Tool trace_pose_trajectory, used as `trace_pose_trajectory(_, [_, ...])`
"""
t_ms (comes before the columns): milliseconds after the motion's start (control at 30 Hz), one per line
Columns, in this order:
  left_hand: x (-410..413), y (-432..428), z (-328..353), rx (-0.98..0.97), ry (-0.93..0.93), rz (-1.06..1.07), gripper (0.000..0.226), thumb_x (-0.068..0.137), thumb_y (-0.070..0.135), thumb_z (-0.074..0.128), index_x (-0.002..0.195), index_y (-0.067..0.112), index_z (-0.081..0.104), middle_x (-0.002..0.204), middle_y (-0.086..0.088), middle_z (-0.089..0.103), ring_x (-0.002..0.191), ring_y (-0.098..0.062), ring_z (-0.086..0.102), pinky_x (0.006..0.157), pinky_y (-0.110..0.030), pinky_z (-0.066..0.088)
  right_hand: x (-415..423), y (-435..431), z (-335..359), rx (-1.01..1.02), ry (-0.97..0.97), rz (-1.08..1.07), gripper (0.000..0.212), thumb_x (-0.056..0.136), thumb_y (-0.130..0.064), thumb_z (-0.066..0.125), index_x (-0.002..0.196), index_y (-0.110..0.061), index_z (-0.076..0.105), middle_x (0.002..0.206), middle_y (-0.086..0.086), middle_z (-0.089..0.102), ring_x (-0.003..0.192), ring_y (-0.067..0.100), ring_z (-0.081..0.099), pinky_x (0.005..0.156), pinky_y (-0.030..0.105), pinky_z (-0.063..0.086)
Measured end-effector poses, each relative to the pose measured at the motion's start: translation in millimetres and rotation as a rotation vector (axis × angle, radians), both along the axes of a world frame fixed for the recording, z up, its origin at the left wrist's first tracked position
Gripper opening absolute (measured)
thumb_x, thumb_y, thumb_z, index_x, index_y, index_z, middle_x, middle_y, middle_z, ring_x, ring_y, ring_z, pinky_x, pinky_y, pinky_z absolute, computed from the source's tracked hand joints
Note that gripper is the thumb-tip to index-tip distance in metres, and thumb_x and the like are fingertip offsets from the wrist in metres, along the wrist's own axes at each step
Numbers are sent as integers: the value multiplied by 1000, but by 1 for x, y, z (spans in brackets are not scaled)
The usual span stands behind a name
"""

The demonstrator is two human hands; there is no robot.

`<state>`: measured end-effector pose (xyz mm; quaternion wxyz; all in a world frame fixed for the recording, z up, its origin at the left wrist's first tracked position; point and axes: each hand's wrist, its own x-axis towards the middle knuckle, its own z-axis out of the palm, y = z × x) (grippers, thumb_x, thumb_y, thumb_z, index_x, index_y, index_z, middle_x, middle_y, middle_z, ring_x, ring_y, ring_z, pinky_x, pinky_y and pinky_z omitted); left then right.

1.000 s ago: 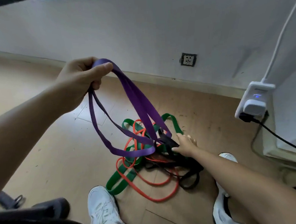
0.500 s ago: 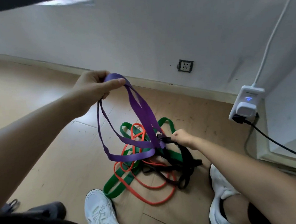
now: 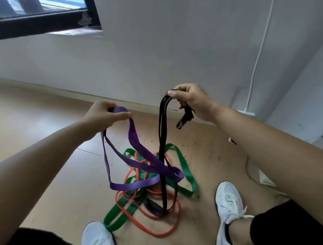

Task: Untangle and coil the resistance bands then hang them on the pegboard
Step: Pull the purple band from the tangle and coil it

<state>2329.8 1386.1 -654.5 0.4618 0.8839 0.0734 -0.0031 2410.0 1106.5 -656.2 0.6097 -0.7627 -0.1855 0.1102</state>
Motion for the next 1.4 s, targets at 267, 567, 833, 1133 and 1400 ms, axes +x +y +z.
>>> trace_pose_trajectory(267, [0,11,4,-36,-56,110,42,76,39,87,76,4,65,60,0,37,57,-18,34,55,-30,27,-6,4,35,10,-154,85,11,97,-19,66,91,-11,69,74,-3,60,66,3,55,67,15,43])
trace_pose_trajectory(567, [10,17,9,-49,-153,205,29,80,35,85,77,12,66,65,2,46,59,-14,39,54,-25,31,-11,14,36,-222,-224,14,19,96,-30,69,87,-14,64,69,-5,54,56,0,50,58,15,40])
trace_pose_trajectory(833, [6,21,-12,92,104,28,33,77,30,87,83,1,71,63,-3,49,57,-15,41,51,-23,33,-12,22,73,403,-18,-88,21,106,-30,49,104,-9,52,109,8,61,94,21,68,78,38,58])
trace_pose_trajectory(1133, [5,20,-16,138,180,-24,37,79,35,85,86,1,73,61,-1,48,57,-14,41,47,-21,32,-18,13,152,738,-127,-19,25,106,-26,47,109,-1,52,118,17,62,113,37,66,93,58,57])
trace_pose_trajectory(1400, [-5,13,-14,168,210,-44,26,80,30,85,82,6,74,60,0,50,58,-13,43,45,-17,33,-25,6,171,686,-262,-30,14,103,-21,56,101,-7,54,115,14,68,115,31,67,95,52,57])
